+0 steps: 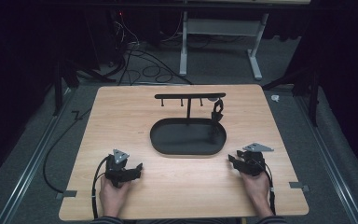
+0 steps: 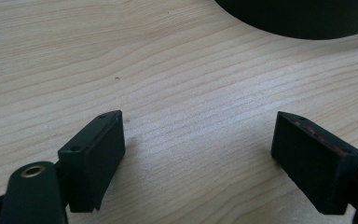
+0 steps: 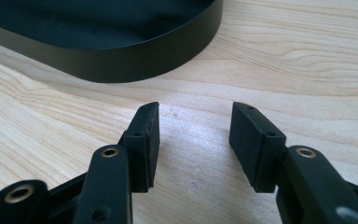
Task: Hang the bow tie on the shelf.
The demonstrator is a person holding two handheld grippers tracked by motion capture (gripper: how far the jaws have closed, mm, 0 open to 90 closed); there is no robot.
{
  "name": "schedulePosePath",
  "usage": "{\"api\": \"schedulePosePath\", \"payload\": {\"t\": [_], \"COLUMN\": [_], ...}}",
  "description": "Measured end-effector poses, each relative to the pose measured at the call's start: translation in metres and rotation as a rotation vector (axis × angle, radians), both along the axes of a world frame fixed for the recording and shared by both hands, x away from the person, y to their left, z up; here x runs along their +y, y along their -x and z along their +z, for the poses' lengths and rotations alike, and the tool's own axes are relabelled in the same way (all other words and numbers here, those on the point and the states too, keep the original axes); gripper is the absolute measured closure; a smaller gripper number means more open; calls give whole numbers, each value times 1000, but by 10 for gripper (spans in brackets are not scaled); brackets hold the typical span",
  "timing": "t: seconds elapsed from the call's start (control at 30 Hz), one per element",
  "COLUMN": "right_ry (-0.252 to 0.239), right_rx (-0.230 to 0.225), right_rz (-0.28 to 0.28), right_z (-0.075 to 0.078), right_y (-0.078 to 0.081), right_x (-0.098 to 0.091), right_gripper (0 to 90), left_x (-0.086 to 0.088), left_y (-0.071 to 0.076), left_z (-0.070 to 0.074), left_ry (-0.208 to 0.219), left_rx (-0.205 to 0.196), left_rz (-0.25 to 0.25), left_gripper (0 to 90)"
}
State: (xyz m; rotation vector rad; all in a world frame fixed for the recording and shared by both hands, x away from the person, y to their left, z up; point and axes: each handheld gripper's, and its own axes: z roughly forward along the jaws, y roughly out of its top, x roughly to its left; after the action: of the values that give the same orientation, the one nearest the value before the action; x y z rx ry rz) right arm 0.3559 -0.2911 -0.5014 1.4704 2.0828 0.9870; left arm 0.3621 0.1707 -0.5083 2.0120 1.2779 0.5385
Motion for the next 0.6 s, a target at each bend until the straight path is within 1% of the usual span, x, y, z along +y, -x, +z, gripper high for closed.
{"api": "schedulePosePath", "payload": {"t": [0.07, 0.13, 0.17, 0.23, 0.3, 0.33, 0.6], "right_ry": [10, 38, 38, 90, 89, 83, 84], "right_rx": [-4, -10, -10, -23, -22, -15, -12], "right_rz": [5, 11, 11, 24, 22, 15, 17], "right_z": [0, 0, 0, 0, 0, 0, -1], "right_y": [0, 1, 1, 3, 2, 2, 2], "right_x": [1, 4, 4, 10, 10, 9, 9], "right_gripper": [527, 506, 506, 477, 464, 434, 416], "left_x": [0, 0, 0, 0, 0, 0, 0], "left_y": [0, 0, 0, 0, 0, 0, 1], "left_z": [0, 0, 0, 0, 0, 0, 0], "left_ry": [0, 0, 0, 1, 1, 2, 3], "left_rx": [0, 1, 1, 1, 1, 1, 2], "left_rz": [0, 1, 1, 1, 2, 1, 2], "left_gripper": [179, 179, 178, 178, 178, 178, 179]}}
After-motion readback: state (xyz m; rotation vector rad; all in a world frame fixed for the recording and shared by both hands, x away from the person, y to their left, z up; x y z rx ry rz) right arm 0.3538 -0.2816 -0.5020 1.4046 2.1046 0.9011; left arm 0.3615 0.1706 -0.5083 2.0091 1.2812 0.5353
